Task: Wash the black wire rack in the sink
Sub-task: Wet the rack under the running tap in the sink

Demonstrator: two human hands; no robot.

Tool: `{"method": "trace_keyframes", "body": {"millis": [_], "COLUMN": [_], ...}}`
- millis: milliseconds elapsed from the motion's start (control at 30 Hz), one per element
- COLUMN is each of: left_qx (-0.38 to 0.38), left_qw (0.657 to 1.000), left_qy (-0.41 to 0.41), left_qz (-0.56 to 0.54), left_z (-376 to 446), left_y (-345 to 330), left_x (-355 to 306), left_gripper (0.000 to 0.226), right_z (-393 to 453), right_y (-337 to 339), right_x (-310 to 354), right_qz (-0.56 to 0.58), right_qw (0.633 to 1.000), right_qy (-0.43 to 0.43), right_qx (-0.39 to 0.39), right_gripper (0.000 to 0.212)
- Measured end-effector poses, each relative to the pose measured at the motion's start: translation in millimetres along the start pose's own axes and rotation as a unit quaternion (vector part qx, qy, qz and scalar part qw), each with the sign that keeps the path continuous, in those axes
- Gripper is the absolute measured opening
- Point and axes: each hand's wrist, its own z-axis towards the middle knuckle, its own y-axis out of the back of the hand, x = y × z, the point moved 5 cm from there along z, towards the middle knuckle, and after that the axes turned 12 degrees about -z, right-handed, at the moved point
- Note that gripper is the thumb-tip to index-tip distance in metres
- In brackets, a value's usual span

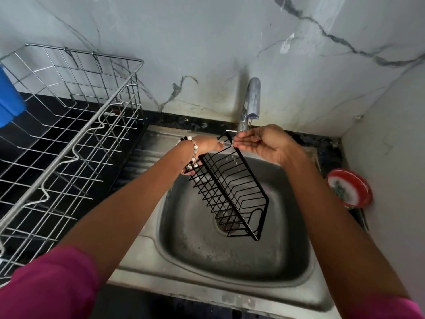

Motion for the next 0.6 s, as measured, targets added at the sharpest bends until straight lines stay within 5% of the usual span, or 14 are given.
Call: {"method": "trace_keyframes", "body": {"millis": [100,233,300,433,600], "left_qx": [-0.007,0.009,0.014,0.005,-0.009], "left_qw": [0.999,0.994,0.992,0.987,0.984], "left_qy": [-0.018,-0.081,-0.082,-0.109,-0.13], "left_qz": [0.028,0.075,0.095,0.116,0.118], "left_z": [-3.0,-10.8,-12.4,-7.5,6.1], "left_y": [-1.0,-8.1,-9.6,-5.2,-0.8], "left_x": [-4.5,-18.1,-20.3,-18.2,-17.6], "left_gripper": [0.061,0.036,0.029,0.051,0.058], "right_z": [3.7,1.3,1.1,-2.2,-0.9], "right_y": [-0.5,-7.2,-5.7,-2.0,4.2], "right_x": [-9.8,1.2,-0.5,-24.1,-12.5], "right_qz": [-0.067,0.079,0.064,-0.02,0.038], "right_qw": [0.997,0.996,0.998,0.998,0.999], "right_qy": [-0.037,-0.005,-0.001,-0.064,-0.009], "right_qx": [-0.023,0.029,0.005,-0.019,-0.038], "right_gripper": [0.023,0.032,0.029,0.028,0.02]}}
